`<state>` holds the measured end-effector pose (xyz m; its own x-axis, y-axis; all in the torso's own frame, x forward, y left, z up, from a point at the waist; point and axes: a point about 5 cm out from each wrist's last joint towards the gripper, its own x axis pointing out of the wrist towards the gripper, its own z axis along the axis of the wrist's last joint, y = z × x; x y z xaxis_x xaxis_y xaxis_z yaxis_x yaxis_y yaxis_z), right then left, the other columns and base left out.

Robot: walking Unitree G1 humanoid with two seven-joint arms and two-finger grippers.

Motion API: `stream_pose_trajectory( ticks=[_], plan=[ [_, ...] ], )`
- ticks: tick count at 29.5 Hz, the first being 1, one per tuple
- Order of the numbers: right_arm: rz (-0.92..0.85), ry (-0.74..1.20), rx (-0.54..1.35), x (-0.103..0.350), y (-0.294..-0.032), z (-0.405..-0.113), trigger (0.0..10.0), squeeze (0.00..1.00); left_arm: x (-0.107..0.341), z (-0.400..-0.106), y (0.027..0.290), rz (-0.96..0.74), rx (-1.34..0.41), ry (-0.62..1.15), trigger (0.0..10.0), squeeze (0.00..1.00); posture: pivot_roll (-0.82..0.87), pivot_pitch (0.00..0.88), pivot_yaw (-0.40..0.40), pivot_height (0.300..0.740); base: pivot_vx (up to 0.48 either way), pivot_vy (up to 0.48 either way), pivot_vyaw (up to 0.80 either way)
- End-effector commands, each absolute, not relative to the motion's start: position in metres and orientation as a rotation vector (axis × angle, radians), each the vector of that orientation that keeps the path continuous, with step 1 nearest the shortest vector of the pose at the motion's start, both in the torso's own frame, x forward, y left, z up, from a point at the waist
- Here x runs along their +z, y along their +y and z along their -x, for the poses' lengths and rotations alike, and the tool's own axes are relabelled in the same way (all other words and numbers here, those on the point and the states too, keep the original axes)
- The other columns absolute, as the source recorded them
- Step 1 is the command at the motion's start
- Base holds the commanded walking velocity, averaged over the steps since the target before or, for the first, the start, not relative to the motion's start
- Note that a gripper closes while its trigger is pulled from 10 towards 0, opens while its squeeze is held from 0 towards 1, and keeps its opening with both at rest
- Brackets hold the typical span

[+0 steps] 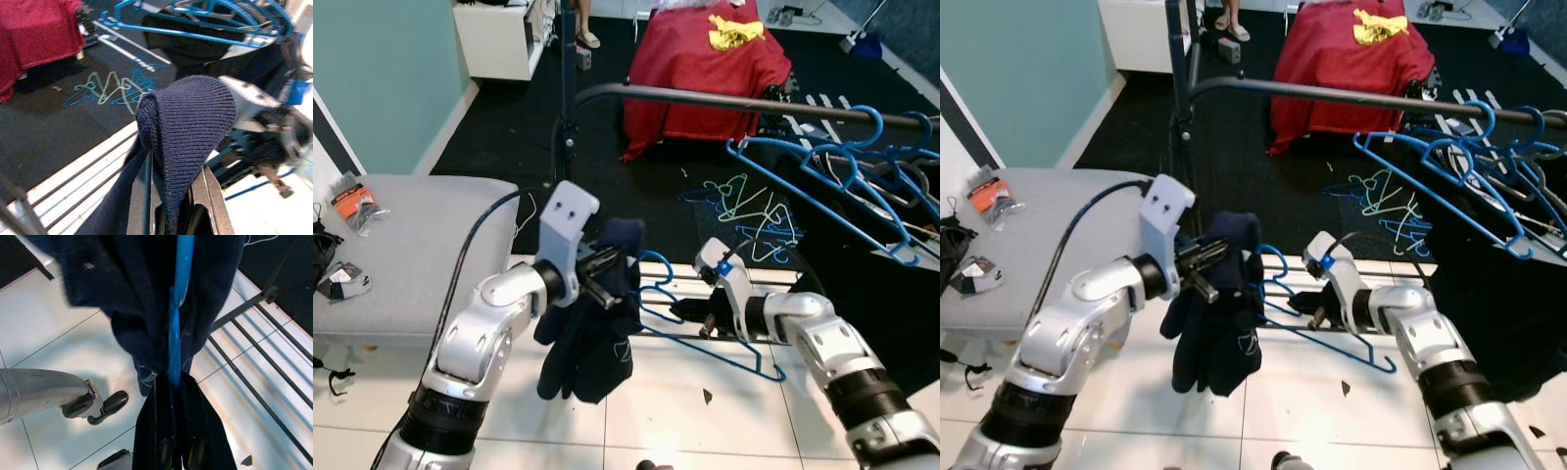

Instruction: Hang hanger

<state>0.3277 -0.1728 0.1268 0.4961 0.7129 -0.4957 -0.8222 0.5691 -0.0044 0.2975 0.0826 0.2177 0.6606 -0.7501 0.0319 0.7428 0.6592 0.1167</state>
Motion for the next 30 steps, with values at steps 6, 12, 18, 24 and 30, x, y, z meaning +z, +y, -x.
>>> stream_pose_trajectory(
  ticks=[6, 12, 18, 24, 30],
  plan=[
    [0.246, 0.487, 0.898, 0.117, -0.172, -0.332, 10.0, 0.0, 0.244, -0.28, 0.068, 0.034, -0.997, -0.17, 10.0, 0.0, -0.04, 0.188, -0.04, 0.74, 0.0, 0.0, 0.0],
    [0.189, 0.445, 0.838, 0.119, -0.17, -0.338, 10.0, 0.0, 0.244, -0.27, 0.066, 0.028, -1.097, -0.147, 10.0, 0.0, -0.04, 0.189, -0.041, 0.74, 0.0, 0.0, 0.0],
    [0.144, 0.448, 0.822, 0.116, -0.169, -0.338, 10.0, 0.0, 0.242, -0.262, 0.066, 0.021, -1.168, -0.128, 10.0, 0.0, -0.04, 0.189, -0.042, 0.74, 0.0, 0.0, 0.0],
    [-0.15, 0.45, 0.655, 0.11, -0.171, -0.342, 10.0, 0.0, 0.23, -0.252, 0.07, -0.048, -1.219, -0.049, 10.0, 0.0, -0.04, 0.183, -0.047, 0.74, 0.0, 0.0, 0.0],
    [-0.25, 0.465, 0.635, 0.108, -0.168, -0.336, 10.0, 0.0, 0.22, -0.256, 0.079, -0.132, -1.154, -0.003, 10.0, 0.0, -0.04, 0.18, -0.05, 0.74, 0.0, 0.0, 0.0]
  ],
)
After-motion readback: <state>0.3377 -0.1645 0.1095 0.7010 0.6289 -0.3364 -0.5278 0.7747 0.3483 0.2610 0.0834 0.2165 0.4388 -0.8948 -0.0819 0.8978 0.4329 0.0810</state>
